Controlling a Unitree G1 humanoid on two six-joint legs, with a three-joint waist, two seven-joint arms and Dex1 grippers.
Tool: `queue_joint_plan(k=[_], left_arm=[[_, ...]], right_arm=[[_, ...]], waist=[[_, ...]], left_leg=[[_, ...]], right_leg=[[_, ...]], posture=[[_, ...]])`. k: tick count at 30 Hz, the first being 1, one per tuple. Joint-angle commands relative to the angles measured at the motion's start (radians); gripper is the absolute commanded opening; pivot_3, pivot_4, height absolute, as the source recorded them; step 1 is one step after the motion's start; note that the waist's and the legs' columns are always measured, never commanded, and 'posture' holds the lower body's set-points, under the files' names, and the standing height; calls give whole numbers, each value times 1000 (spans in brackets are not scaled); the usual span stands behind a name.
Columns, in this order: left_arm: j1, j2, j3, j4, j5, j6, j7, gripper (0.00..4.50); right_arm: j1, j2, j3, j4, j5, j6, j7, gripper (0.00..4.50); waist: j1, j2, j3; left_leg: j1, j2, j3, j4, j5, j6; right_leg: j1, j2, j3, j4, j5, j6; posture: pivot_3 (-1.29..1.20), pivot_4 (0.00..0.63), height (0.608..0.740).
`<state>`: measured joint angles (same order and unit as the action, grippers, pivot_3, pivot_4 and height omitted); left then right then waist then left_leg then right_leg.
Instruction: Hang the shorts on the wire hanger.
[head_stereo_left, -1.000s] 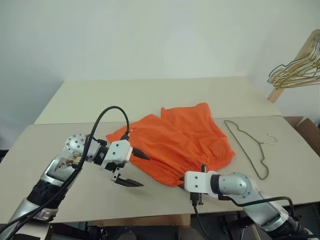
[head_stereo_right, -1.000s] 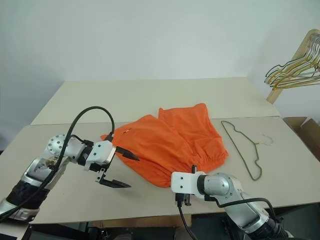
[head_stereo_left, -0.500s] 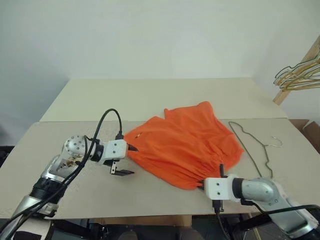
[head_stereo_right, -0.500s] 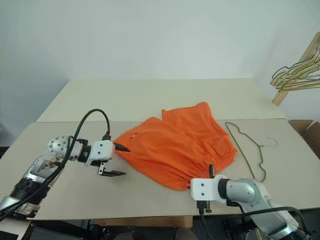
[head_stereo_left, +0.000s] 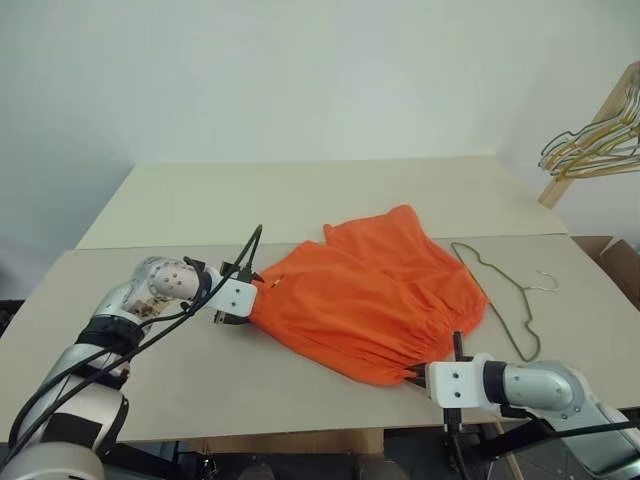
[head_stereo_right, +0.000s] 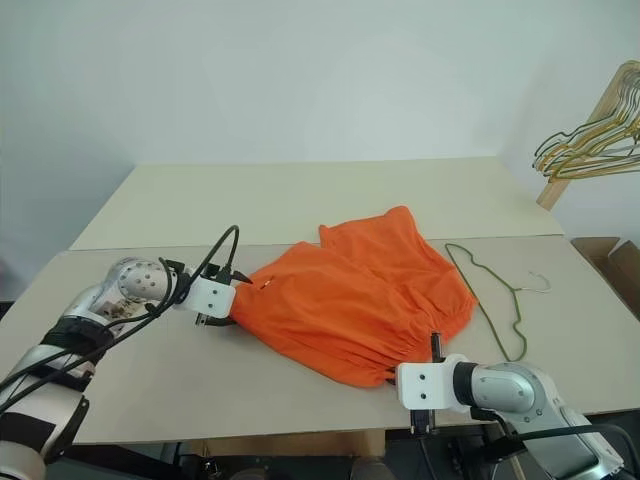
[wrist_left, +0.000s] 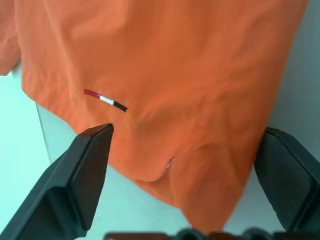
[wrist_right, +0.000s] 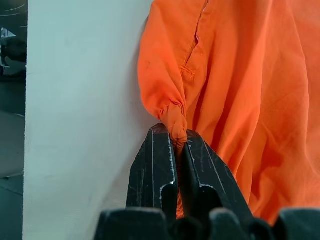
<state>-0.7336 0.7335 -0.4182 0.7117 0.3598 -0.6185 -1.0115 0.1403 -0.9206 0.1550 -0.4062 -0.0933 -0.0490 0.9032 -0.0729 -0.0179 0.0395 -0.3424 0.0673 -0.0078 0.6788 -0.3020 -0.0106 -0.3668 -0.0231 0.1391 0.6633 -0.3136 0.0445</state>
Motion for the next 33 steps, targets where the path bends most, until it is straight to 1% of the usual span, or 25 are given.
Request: queue_joint_plan(k=[1, 9, 10, 11, 14, 16, 18, 22, 27, 29, 33], left_arm=[[-32, -12, -34, 98, 73, -37, 53, 3237], [-77, -29, -39, 190, 90, -93, 71, 569], [-80, -31, -38, 196, 88, -96, 69, 260], [-82, -32, -37, 202, 88, -98, 68, 41], [-75, -20, -28, 193, 56, -109, 14, 41], [-61, 18, -39, 164, 11, -132, -118, 41], [-28, 57, -32, 118, -35, -136, -195, 41], [50, 123, -1, 8, -103, -112, -249, 41], [208, 208, 63, -209, -196, -1, -270, 41], [307, 247, 98, -352, -260, 78, -279, 41], [486, 319, 156, -607, -365, 223, -293, 41]], right_arm=[[9, -2, -46, -41, 22, -11, -4, 0], [12, 7, -49, -32, 12, -8, -10, 0], [9, 10, -48, -26, 7, -10, -13, 0], [7, 12, -47, -22, 3, -12, -15, 0], [-14, 28, -38, 19, -33, -29, -46, 0], [-31, 41, -33, 56, -60, -52, -72, 0], [-53, 52, -28, 96, -87, -78, -97, 0], [-110, 62, -18, 196, -128, -153, -135, 0], [-230, 77, 11, 373, -185, -302, -198, 0], [-285, 84, 27, 449, -192, -360, -209, 0], [-360, 89, 62, 558, -200, -473, -210, 0]], waist=[[-1, 1, -1], [-6, 1, -2], [-6, 1, -2], [-6, 1, -2], [-10, 1, -2], [-18, 1, -2], [-31, 1, -2], [-60, 1, -2], [-79, 1, -2], [-86, 1, -2], [-82, 1, -1]], left_leg=[[0, 0, 0, 0, 0, 0], [0, 0, 0, 0, 0, 0], [0, 0, 0, 0, 0, 0], [0, 0, 0, 0, 0, 0], [0, 0, 0, 0, 0, 0], [0, 0, 0, 0, 0, 0], [-1, 0, 0, -1, 0, 0], [-2, 0, 0, -1, 0, 0], [-1, 1, 1, -1, 0, 0], [-1, 1, 1, -1, 0, 0], [-1, 1, 1, -1, 0, 1]], right_leg=[[0, 0, 0, 0, 0, 0], [0, 0, 0, 0, 0, 0], [0, 0, 0, 0, 0, 0], [0, 0, 0, 0, 0, 0], [0, 0, 0, 0, 0, 0], [0, 0, 0, 0, 0, 0], [-1, 0, 0, 0, 0, 0], [-1, 0, 1, 0, 0, 0], [-1, 0, 2, 1, 0, 0], [-1, 0, 2, 1, 0, 0], [-1, -1, 2, 1, 0, 0]], posture=[[-133, 10, 740], [-136, 10, 740], [-136, 10, 740], [-135, 10, 740], [-131, 11, 740], [-127, 13, 740], [-125, 15, 740], [-110, 17, 740], [-91, 15, 740], [-77, 14, 740], [-62, 14, 740]])
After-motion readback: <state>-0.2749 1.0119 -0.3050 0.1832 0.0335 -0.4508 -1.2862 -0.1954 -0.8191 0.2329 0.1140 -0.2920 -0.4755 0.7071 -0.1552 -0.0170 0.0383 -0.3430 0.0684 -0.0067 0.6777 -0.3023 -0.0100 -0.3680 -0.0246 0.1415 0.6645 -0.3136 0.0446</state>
